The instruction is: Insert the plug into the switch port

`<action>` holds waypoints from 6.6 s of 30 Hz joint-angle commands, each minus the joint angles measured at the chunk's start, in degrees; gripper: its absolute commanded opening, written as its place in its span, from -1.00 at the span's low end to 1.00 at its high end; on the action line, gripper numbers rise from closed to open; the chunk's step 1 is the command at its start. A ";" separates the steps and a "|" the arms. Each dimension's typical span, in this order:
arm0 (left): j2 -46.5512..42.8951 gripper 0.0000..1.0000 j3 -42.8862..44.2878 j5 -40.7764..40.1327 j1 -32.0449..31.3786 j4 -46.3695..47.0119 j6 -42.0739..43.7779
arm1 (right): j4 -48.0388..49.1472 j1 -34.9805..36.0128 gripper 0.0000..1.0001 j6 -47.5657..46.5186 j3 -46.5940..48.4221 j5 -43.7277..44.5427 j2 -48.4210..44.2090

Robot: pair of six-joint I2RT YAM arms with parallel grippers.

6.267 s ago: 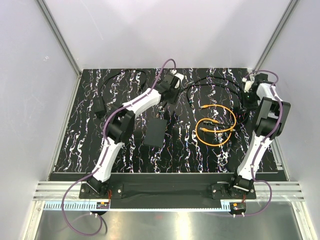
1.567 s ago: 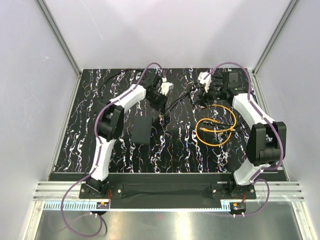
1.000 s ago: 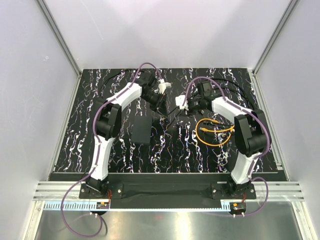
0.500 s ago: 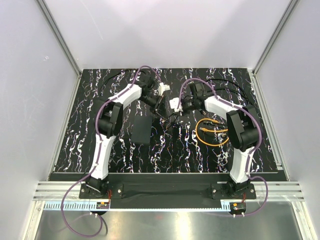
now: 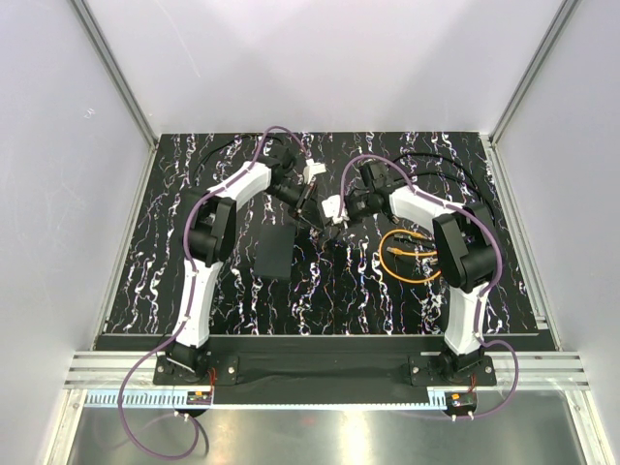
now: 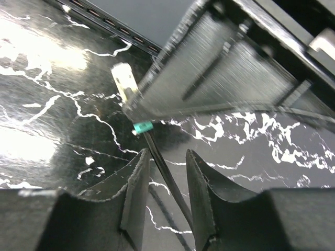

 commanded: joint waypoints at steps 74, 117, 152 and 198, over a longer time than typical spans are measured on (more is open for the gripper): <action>-28.01 0.29 -29.91 -27.09 15.98 25.57 -16.66 | -6.84 8.52 -1.00 31.61 13.08 24.82 8.10; -24.41 0.07 -39.68 -35.29 13.78 33.13 -24.49 | -10.80 12.22 -1.00 38.47 19.93 21.75 12.94; -21.08 -0.11 -38.98 -28.70 13.17 34.36 -25.29 | -12.12 12.31 -1.00 45.50 28.64 17.45 17.95; -15.45 -0.36 -34.67 -22.98 8.69 33.22 -25.28 | -7.11 16.88 -1.00 54.46 43.49 14.72 23.92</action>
